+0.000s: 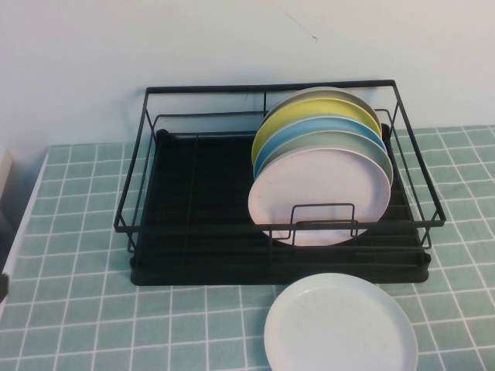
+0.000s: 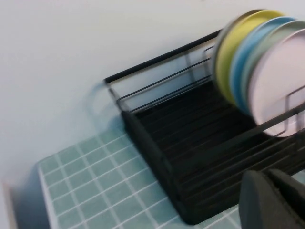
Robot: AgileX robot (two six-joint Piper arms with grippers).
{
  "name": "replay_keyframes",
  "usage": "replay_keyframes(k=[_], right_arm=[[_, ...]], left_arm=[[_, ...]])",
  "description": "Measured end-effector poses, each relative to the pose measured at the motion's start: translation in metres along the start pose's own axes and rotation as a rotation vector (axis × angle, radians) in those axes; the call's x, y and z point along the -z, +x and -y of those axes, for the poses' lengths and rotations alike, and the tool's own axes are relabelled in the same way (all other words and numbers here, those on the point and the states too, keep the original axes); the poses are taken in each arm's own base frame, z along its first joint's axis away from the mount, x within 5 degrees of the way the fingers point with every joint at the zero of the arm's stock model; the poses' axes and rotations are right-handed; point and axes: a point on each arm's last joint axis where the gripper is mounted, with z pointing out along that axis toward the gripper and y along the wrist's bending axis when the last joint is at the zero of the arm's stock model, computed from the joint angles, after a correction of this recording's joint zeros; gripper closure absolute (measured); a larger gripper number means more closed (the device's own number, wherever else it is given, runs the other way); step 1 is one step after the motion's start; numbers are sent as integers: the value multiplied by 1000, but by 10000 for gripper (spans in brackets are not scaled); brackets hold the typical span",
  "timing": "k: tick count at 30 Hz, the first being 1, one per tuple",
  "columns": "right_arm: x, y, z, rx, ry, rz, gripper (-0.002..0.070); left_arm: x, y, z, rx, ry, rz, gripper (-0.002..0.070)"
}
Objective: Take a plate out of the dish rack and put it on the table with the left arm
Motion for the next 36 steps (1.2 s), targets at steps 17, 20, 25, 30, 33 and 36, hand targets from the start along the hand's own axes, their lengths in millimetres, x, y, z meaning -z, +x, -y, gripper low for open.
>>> replay_keyframes(k=[17,20,25,30,33,36], right_arm=[[0,0,0,0,0,0,678],[0,0,0,0,0,0,678],[0,0,0,0,0,0,678],[0,0,0,0,0,0,678],[0,0,0,0,0,0,678],[0,0,0,0,0,0,678]], left_arm=[[-11,157,-1,258,-376,-134,677],[-11,157,-1,262,-377,-132,677],[-11,157,-1,262,-377,-131,677],[-11,157,-1,264,-377,-130,677],[-11,157,-1,264,-377,-130,677],[-11,157,-1,265,-377,-130,677]])
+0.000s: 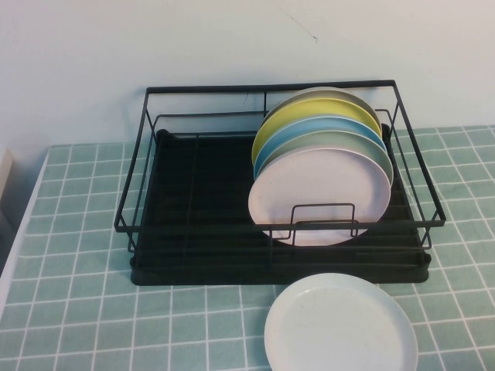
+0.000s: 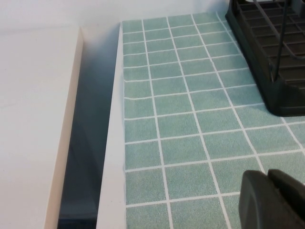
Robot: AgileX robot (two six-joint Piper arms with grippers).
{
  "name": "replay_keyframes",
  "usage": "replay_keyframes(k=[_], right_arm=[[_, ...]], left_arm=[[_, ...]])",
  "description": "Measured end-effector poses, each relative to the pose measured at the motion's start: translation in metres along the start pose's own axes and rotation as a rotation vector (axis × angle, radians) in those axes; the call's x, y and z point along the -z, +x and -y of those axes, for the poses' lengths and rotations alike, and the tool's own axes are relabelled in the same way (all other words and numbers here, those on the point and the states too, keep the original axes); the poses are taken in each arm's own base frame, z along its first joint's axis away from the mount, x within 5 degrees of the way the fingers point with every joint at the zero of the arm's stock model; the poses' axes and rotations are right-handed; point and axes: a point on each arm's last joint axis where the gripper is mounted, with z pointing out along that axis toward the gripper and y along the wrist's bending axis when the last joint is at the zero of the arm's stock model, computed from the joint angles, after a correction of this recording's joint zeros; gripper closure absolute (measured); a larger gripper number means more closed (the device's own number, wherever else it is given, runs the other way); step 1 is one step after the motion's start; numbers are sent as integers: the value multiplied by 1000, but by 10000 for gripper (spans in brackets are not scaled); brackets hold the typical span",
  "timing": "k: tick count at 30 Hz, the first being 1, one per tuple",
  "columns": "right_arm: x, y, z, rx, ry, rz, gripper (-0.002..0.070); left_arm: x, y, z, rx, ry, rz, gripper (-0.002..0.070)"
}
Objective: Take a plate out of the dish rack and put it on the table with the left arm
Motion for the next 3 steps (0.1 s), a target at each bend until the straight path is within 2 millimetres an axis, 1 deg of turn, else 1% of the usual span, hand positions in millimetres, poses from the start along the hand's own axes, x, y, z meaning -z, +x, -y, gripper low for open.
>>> replay_keyframes(k=[3], right_arm=[[0,0,0,0,0,0,678]], left_arm=[[0,0,0,0,0,0,677]])
